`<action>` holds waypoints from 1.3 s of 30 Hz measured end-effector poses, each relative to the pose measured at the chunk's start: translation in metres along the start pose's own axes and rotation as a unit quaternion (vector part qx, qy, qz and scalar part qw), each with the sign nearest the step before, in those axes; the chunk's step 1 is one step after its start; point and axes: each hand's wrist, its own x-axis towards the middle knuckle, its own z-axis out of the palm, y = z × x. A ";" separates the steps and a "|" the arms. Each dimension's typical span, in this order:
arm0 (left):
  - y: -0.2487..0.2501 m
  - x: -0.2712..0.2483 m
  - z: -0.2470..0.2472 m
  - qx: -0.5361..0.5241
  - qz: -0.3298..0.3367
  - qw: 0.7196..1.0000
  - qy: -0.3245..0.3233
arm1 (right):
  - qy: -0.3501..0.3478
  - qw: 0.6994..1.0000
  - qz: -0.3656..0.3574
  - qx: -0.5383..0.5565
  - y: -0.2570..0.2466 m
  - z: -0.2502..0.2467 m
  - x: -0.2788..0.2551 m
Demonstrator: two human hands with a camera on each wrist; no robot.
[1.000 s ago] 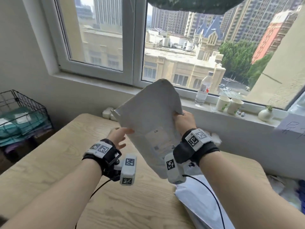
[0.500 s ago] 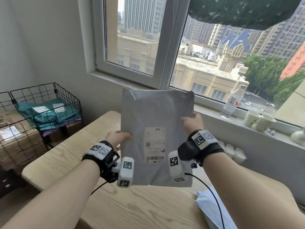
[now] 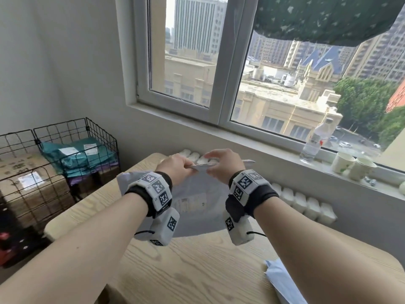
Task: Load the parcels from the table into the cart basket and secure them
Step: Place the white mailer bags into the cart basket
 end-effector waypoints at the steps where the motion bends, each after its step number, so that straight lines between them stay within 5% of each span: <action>1: 0.005 0.001 -0.003 0.025 0.015 0.999 0.014 | -0.015 0.999 0.003 -0.044 0.000 0.000 0.000; 7: 0.019 0.001 -0.012 0.126 0.052 0.990 0.044 | -0.005 0.995 0.012 -0.104 0.005 -0.005 -0.005; 12: 0.002 -0.012 -0.020 0.002 0.053 0.959 0.280 | 0.055 0.998 0.039 0.000 0.006 0.005 0.000; 16: -0.040 -0.028 -0.039 -0.104 -0.083 0.906 0.401 | 0.099 0.976 0.114 0.157 0.001 0.018 0.006; 19: -0.091 -0.033 -0.052 -0.304 -0.258 0.851 0.342 | 0.083 0.934 0.172 0.302 -0.018 0.040 0.008; 21: -0.123 -0.041 -0.061 -0.439 -0.314 0.791 0.287 | 0.063 0.908 0.185 0.371 -0.034 0.060 0.010; 23: -0.150 -0.054 -0.071 -0.491 -0.340 0.762 0.252 | 0.041 0.893 0.196 0.403 -0.054 0.083 0.012; 28: -0.223 -0.096 -0.110 -0.447 -0.382 0.775 0.230 | -0.028 0.859 0.238 0.452 -0.103 0.140 0.018; 31: -0.257 -0.115 -0.133 -0.446 -0.387 0.782 0.201 | -0.070 0.876 0.232 0.416 -0.126 0.172 0.024; 39: -0.329 -0.139 -0.174 -0.401 -0.393 0.771 0.301 | -0.137 0.862 0.256 0.416 -0.200 0.241 0.046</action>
